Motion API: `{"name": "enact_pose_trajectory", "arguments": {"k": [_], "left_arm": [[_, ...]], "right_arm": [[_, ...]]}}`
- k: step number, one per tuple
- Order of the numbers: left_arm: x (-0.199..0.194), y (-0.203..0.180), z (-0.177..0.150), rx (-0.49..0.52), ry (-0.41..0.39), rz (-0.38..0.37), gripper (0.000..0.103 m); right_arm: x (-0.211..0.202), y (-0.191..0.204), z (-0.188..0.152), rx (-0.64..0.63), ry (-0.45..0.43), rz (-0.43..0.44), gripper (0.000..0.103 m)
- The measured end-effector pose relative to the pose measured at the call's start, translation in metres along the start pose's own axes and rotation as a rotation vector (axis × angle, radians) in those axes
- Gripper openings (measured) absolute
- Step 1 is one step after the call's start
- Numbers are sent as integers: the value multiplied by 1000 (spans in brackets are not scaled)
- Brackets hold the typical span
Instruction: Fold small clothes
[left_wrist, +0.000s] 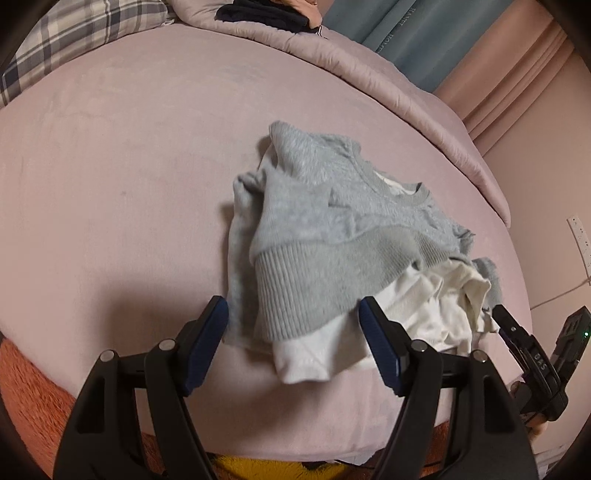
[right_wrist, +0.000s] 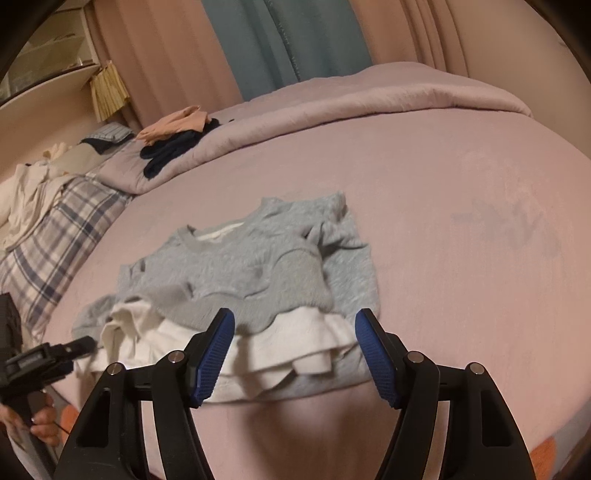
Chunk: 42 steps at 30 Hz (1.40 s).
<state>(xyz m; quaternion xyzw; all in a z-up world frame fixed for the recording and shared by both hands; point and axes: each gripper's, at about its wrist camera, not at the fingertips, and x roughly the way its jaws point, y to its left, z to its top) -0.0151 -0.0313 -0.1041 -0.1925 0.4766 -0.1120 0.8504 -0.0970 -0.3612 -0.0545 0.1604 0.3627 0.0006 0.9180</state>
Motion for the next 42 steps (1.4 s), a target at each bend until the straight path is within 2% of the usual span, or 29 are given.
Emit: {"name": "enact_pose_trajectory", "arguments": {"k": [3, 4, 5, 7, 10, 13, 17, 22, 24, 30, 31, 35, 38, 39, 40, 42], "left_arm": [[2, 0, -6, 1, 0, 11, 69], [2, 0, -7, 1, 0, 12, 61], [3, 0, -8, 2, -1, 15, 59], [2, -2, -10, 24, -6, 20, 40], [-3, -11, -11, 84, -29, 42, 27], [-13, -14, -6, 81, -48, 17, 23], [-29, -22, 10, 110, -85, -47, 22], [-29, -31, 27, 125, -88, -73, 23], [-26, -33, 34, 147, -64, -68, 24], [-19, -22, 45, 104, -15, -82, 27], [-19, -23, 46, 103, -10, -80, 31], [-21, -23, 49, 119, -43, -44, 35], [-18, -24, 54, 116, -51, -67, 31], [-16, -26, 54, 127, -60, -64, 22], [-15, -27, 56, 128, -74, -58, 17], [-10, -26, 62, 106, -81, -55, 15]], "right_arm": [[5, 2, -3, -1, 12, 6, 64], [6, 2, -4, -4, 14, -2, 59], [7, 2, -4, -5, 14, -7, 57], [7, 3, -7, -11, 17, -5, 42], [6, 2, -12, -26, 23, -1, 29], [1, 0, -13, 5, 13, 22, 20], [-16, 2, -6, 24, -34, 65, 18], [-24, 5, 13, 10, -69, 76, 18], [-23, 7, 21, 1, -80, 70, 18], [-12, 10, 42, 1, -91, 87, 18], [-9, 10, 44, 5, -88, 90, 18], [1, 10, 45, 13, -76, 88, 18], [6, 11, 45, 12, -66, 84, 18], [7, 12, 46, 10, -64, 81, 18], [8, 11, 47, 10, -63, 82, 18], [9, 10, 50, 15, -62, 87, 18]]}}
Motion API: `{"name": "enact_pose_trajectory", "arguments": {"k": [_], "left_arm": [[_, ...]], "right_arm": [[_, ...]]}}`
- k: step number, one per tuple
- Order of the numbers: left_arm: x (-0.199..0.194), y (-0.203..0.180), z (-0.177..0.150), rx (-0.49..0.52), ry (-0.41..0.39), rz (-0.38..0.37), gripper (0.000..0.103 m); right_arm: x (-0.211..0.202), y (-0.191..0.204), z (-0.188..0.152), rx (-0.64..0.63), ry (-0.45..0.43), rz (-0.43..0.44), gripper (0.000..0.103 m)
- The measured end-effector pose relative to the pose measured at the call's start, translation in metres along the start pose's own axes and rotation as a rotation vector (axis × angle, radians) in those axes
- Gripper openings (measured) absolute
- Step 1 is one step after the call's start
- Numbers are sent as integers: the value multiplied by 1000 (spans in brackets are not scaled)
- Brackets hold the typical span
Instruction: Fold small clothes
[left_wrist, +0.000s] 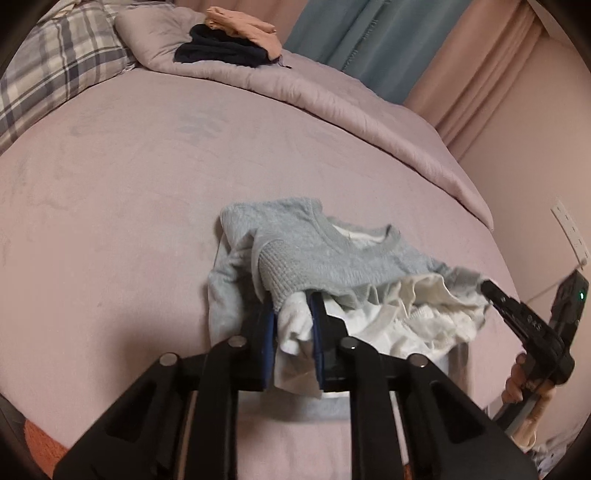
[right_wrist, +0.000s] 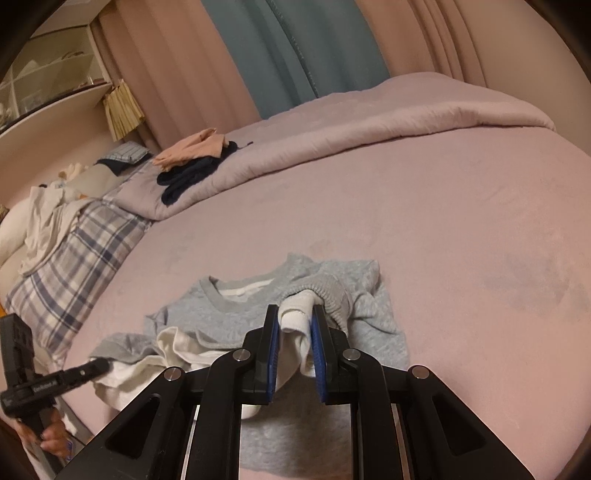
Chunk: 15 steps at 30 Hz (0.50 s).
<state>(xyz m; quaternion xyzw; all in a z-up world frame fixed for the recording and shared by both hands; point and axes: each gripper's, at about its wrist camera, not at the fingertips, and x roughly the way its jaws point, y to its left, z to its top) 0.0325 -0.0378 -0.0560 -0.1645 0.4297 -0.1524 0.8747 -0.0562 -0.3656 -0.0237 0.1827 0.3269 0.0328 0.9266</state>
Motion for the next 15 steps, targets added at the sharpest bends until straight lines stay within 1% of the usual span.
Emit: {"name": "enact_pose_trajectory", "arguments": {"k": [3, 7, 11, 15], "left_arm": [[7, 4, 13, -41, -5, -26, 13], [20, 6, 30, -56, -10, -1, 13], [41, 6, 48, -65, 1, 22, 13], [68, 12, 63, -93, 37, 43, 13]], "right_arm": [[4, 0, 5, -4, 2, -7, 18], [13, -1, 13, 2, 10, -26, 18], [27, 1, 25, -26, 20, -52, 18], [49, 1, 36, -46, 51, -79, 18]]}}
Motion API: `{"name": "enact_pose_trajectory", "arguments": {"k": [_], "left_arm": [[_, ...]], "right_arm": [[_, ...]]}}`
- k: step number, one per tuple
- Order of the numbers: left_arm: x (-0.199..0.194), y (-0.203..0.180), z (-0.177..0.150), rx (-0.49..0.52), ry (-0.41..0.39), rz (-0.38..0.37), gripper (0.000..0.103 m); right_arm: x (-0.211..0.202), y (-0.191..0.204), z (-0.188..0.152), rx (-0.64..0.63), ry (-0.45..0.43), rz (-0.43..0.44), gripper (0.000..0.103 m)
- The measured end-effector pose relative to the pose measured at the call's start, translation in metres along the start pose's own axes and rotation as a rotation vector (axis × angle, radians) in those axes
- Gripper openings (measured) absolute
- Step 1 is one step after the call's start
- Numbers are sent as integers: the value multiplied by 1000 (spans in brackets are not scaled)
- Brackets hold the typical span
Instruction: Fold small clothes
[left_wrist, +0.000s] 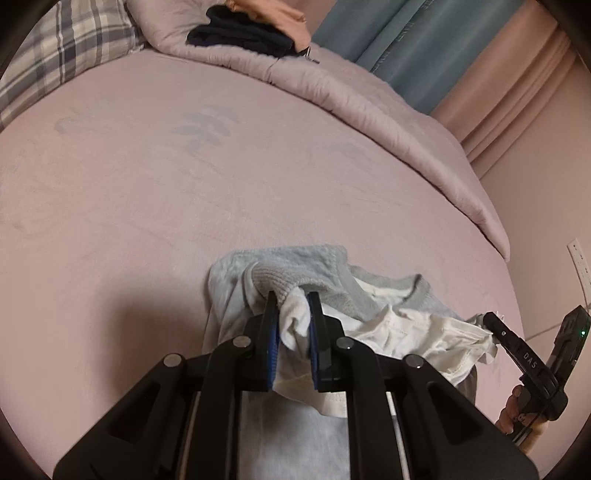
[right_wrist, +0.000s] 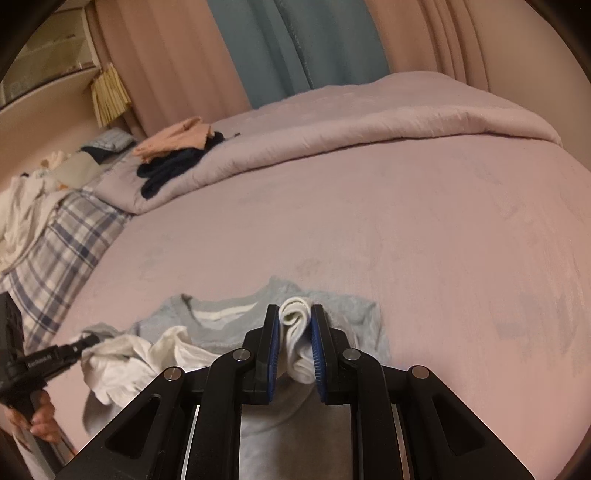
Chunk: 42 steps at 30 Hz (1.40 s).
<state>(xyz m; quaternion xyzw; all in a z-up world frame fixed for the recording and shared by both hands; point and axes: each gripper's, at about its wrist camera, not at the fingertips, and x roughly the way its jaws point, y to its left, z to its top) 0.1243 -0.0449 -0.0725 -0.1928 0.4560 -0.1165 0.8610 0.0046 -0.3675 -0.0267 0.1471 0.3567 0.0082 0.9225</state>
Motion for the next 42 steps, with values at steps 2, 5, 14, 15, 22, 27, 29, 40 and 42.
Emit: {"name": "enact_pose_trajectory", "arguments": {"k": [2, 5, 14, 15, 22, 27, 29, 40, 42], "left_arm": [[11, 0, 5, 3, 14, 21, 13], [23, 1, 10, 4, 30, 31, 13], [49, 4, 17, 6, 68, 61, 14], [51, 4, 18, 5, 73, 60, 14], [56, 11, 22, -19, 101, 44, 17], [58, 11, 24, -28, 113, 35, 18], [58, 12, 26, -36, 122, 18, 21], [-23, 13, 25, -43, -81, 73, 86], [-31, 16, 19, -36, -77, 73, 86]], "right_arm": [[12, 0, 4, -9, 17, -17, 18], [29, -3, 9, -18, 35, -37, 18], [61, -11, 20, -8, 75, -54, 18], [63, -11, 21, -14, 78, -59, 18], [88, -12, 26, -27, 137, -85, 18], [105, -13, 25, -32, 178, -110, 18], [107, -15, 26, -25, 186, -111, 18], [68, -33, 36, 11, 103, -114, 55], [51, -44, 37, 47, 69, -92, 55]]}}
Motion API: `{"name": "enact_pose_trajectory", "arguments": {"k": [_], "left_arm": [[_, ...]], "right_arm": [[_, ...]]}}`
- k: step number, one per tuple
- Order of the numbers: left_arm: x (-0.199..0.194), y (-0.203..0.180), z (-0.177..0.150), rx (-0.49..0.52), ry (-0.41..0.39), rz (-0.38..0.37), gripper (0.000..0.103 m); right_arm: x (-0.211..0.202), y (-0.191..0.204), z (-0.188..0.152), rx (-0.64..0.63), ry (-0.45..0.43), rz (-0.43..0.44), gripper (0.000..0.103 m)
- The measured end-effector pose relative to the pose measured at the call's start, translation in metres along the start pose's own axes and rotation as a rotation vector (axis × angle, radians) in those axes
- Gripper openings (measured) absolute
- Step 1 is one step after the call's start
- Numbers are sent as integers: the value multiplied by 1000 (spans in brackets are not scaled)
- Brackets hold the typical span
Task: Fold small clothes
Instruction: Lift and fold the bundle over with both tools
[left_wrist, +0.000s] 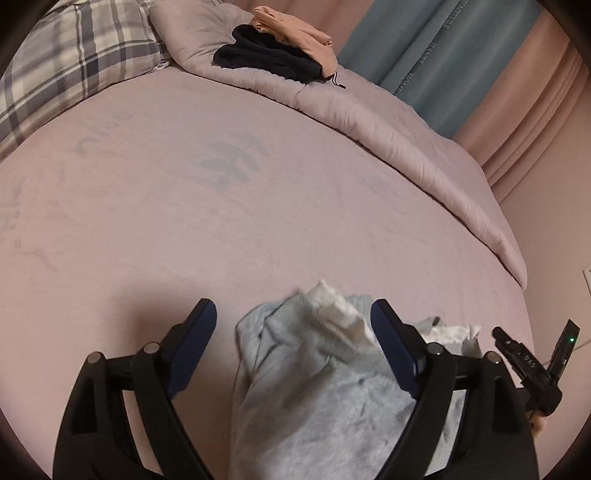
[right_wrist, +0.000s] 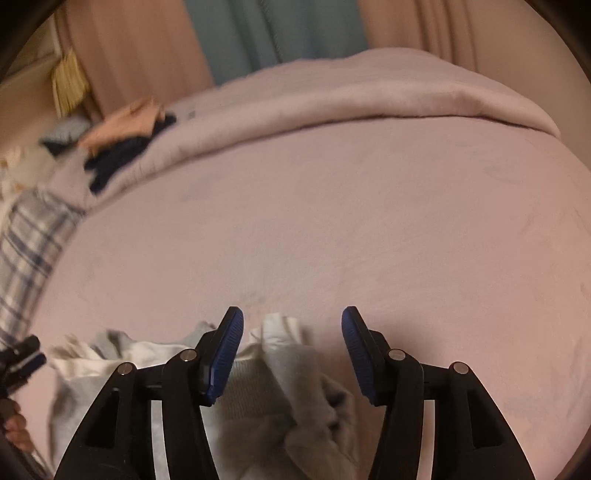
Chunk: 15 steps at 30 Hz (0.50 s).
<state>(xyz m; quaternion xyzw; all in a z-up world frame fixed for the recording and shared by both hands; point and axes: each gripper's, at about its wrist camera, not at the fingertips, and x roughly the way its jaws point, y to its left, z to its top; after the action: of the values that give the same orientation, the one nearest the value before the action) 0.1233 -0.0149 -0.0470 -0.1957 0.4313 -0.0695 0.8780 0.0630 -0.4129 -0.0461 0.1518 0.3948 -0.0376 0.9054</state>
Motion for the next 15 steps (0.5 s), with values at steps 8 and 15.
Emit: {"name": "enact_pose_trajectory", "arguments": {"k": [8, 15], "left_arm": [[18, -5, -38, 52, 100, 30, 87], [49, 5, -48, 85, 92, 232, 74]], "right_arm": [[-35, -28, -23, 27, -7, 87, 68], [-3, -19, -40, -11, 49, 42, 56]]}}
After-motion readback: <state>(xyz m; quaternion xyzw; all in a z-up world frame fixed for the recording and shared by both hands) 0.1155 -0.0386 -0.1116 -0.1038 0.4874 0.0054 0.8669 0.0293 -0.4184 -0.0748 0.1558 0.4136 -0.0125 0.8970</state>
